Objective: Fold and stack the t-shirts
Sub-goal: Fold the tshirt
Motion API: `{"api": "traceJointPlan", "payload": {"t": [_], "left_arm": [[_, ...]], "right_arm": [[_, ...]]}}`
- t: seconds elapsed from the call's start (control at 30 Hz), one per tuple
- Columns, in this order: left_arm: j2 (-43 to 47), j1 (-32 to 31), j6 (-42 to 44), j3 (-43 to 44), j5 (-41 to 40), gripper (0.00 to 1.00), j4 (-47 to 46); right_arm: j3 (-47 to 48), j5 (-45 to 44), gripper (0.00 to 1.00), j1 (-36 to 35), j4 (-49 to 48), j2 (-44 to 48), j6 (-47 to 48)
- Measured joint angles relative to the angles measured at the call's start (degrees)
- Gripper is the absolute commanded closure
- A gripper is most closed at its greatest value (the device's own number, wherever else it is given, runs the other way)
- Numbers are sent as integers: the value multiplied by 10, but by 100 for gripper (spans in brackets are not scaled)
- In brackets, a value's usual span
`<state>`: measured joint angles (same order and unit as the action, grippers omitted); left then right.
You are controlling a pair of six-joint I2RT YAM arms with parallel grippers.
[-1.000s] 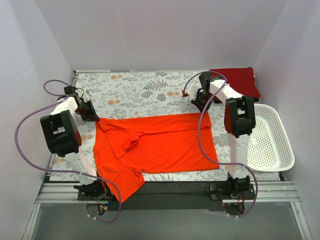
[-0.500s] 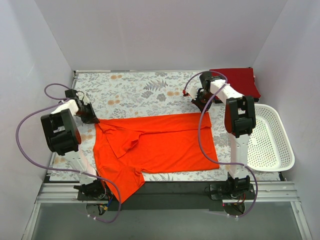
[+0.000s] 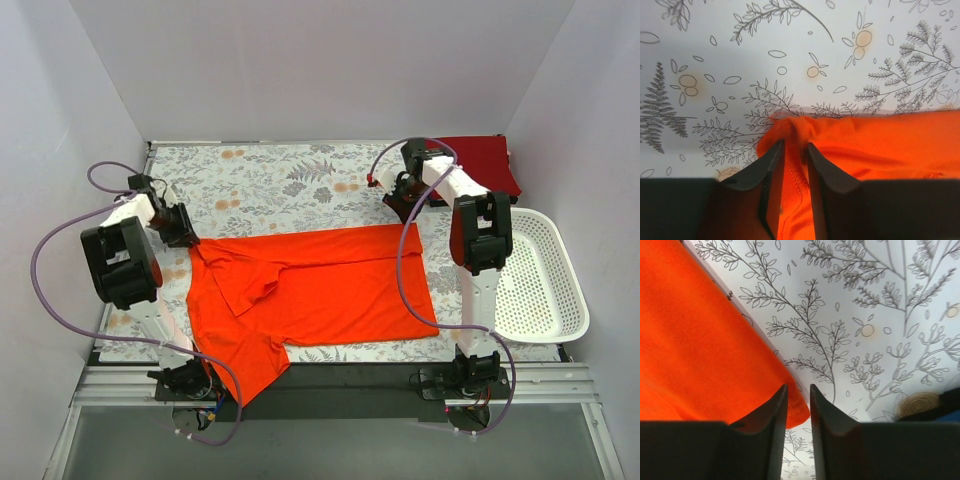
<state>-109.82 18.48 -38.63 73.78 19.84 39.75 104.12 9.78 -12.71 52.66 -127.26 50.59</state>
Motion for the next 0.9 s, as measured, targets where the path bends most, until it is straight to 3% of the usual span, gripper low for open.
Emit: {"api": "traceJointPlan", "payload": {"t": [0.07,0.2,0.5,0.7,0.9], "left_arm": [[1,1,8,20,0,67,16],[20,1,28,52,-1,66,32],[55,-25,53,86,25,77,51],[31,-71,46,73,26,82,53],[-29,-72,37,43,-13,85,62]], "right_arm": [[6,0,63,1,0,2,-3],[11,3,63,3,1,20,-8],[30,42,88,0,18,68,-23],[29,63,92,-10,32,52,-37],[25,63,95,-12,33,-6,-45]]}}
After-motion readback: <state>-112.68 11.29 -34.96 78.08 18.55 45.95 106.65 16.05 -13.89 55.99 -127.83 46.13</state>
